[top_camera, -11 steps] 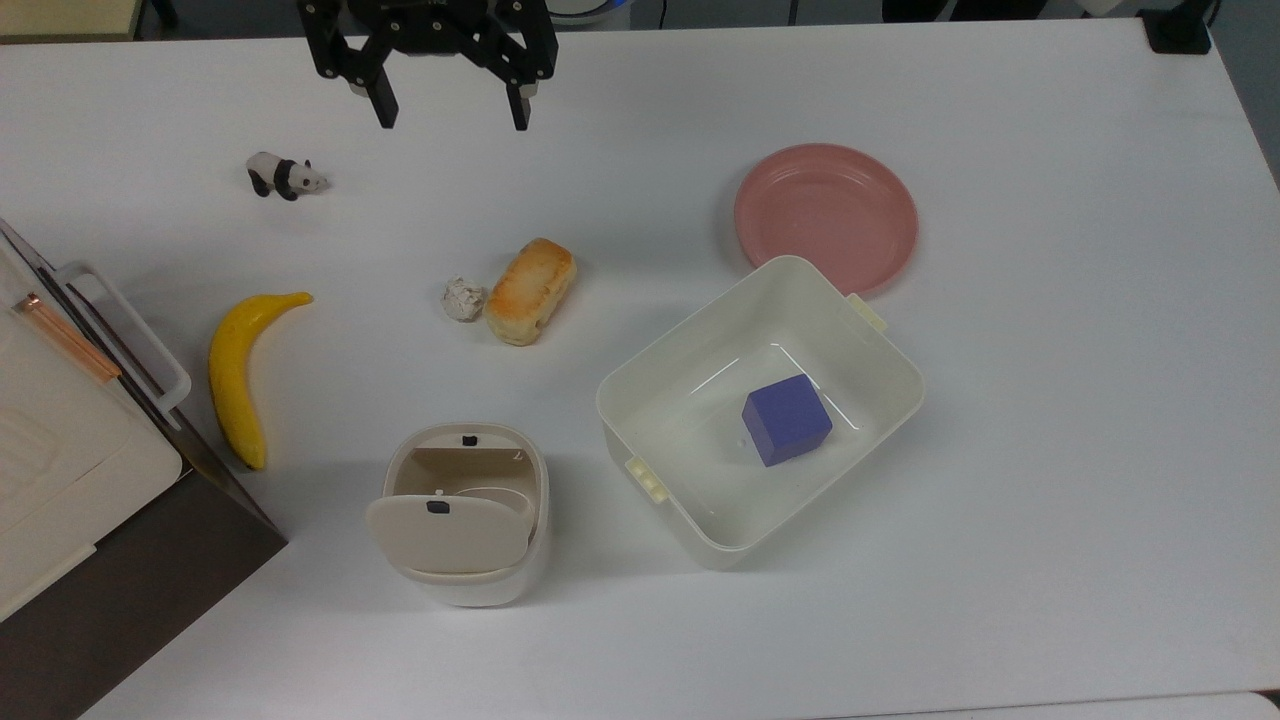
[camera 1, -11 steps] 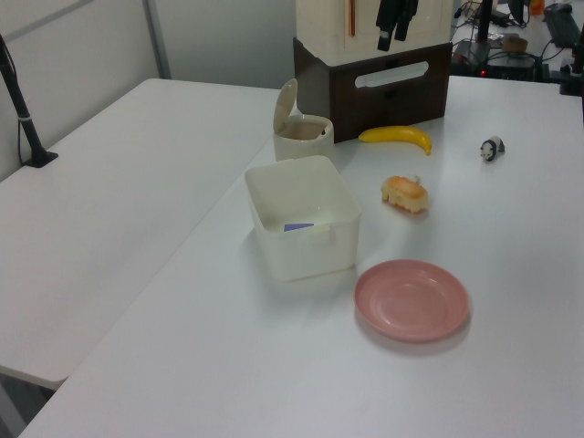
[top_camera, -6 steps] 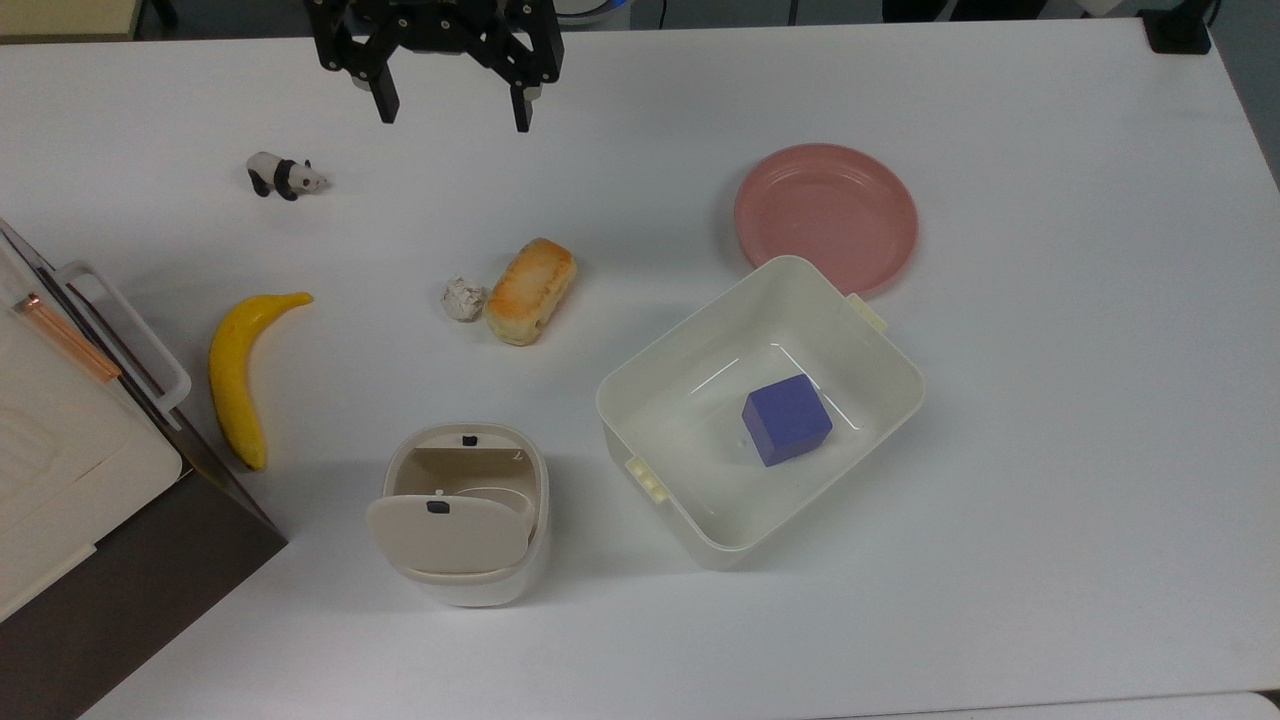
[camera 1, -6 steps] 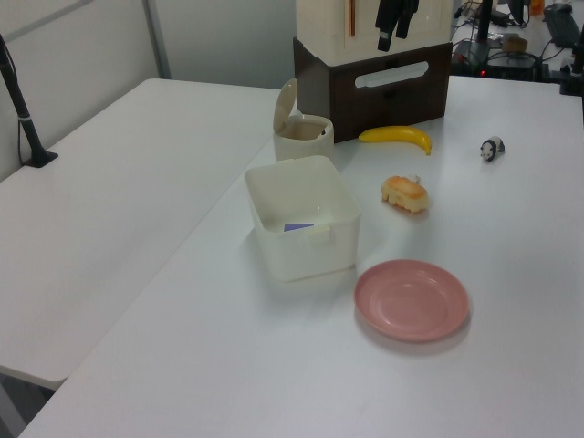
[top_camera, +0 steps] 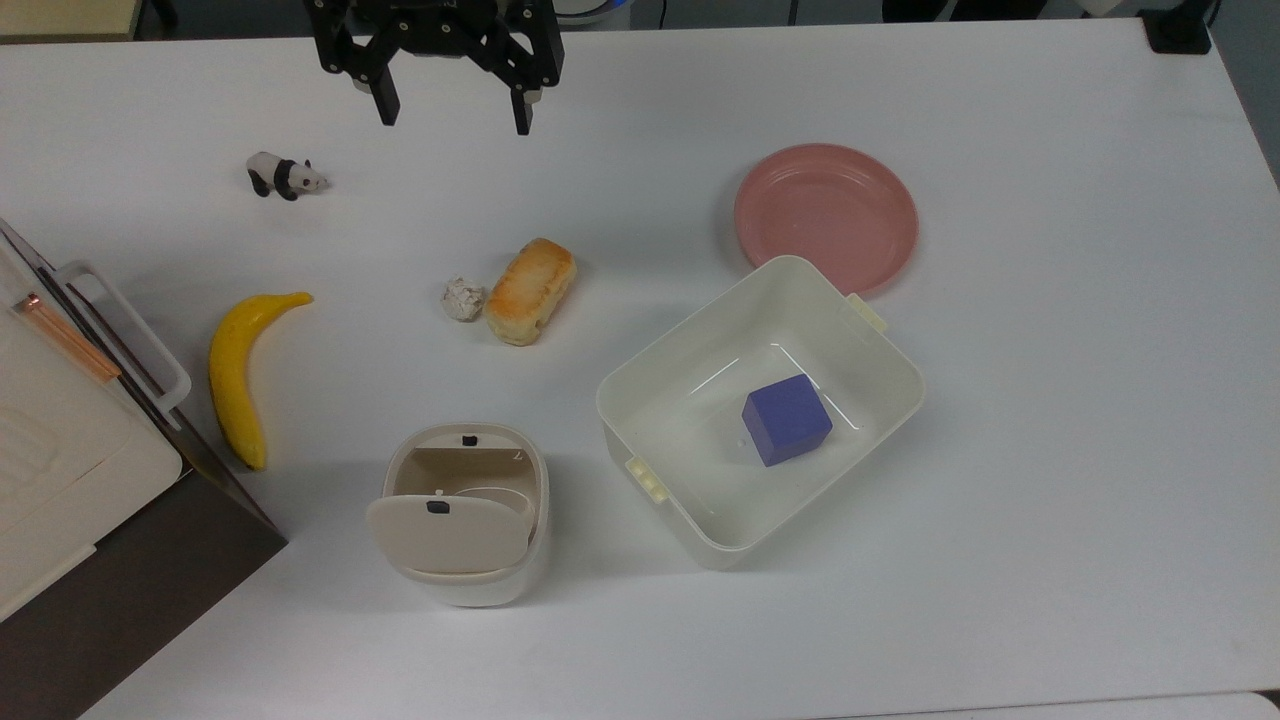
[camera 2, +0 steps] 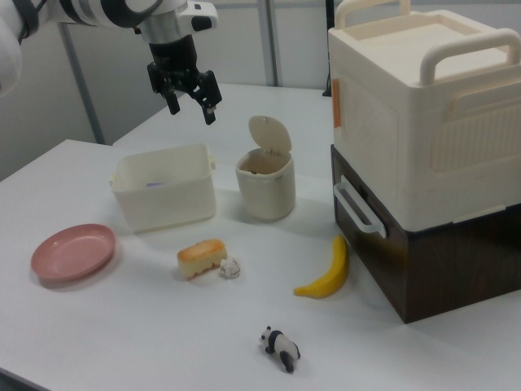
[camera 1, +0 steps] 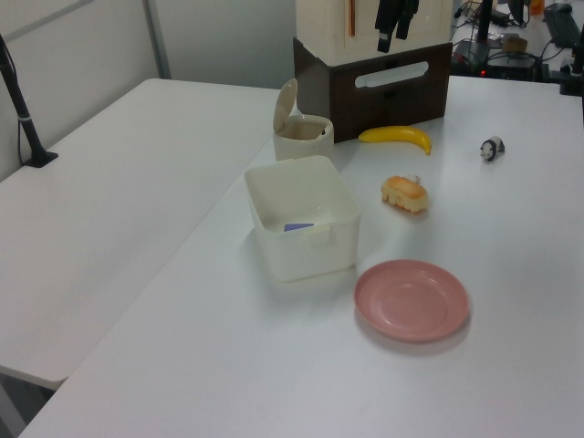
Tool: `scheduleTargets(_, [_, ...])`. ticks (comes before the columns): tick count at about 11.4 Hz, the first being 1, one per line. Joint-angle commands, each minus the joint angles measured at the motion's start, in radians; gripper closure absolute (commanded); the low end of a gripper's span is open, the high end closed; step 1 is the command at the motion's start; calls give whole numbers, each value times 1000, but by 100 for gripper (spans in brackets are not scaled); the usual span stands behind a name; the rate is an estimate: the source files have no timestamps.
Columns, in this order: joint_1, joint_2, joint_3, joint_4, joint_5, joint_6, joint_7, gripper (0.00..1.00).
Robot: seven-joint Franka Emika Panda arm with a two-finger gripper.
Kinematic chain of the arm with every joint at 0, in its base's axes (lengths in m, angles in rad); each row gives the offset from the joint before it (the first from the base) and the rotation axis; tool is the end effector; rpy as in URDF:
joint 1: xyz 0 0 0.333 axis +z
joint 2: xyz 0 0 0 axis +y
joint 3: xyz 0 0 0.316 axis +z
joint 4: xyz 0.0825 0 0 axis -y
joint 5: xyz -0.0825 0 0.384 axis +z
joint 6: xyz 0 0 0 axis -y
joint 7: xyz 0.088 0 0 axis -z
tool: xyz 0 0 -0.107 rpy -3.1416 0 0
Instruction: Open the trash can
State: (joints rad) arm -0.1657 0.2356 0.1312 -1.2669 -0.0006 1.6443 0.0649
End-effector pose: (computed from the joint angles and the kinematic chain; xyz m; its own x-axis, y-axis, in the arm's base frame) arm 0.6323 -0.0335 0.6371 0.9843 -0.1067 0.1409 -0.1021 -0.9940 -0.0392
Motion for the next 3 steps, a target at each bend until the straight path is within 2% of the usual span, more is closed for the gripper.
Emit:
scheduleTargets(1, [15,-12,-4,-12,-16,-23,26,0])
scheduleTargets(3, [15,-12,-4,-14,-16,-23,26,0])
